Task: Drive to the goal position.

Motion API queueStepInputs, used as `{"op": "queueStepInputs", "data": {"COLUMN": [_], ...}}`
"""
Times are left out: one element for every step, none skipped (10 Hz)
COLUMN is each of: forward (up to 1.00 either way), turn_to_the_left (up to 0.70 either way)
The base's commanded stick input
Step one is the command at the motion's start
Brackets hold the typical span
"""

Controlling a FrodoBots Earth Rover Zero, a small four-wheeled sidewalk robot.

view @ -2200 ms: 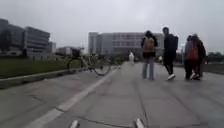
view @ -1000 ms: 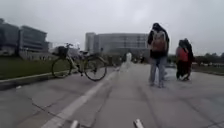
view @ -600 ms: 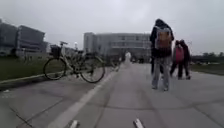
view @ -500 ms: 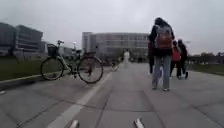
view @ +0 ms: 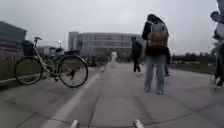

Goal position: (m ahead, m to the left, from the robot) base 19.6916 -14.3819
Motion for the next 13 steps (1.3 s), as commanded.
{"op": "queueStepInputs", "data": {"forward": [0.76,0.76,0.76,0.76,0.76,0.76,0.76,0.76,0.76,0.76,0.76,0.76,0.76], "turn_to_the_left": [-0.04,-0.04,-0.04,-0.04,-0.04,-0.04,-0.04,-0.04,-0.04,-0.04,-0.04,-0.04,-0.04]}}
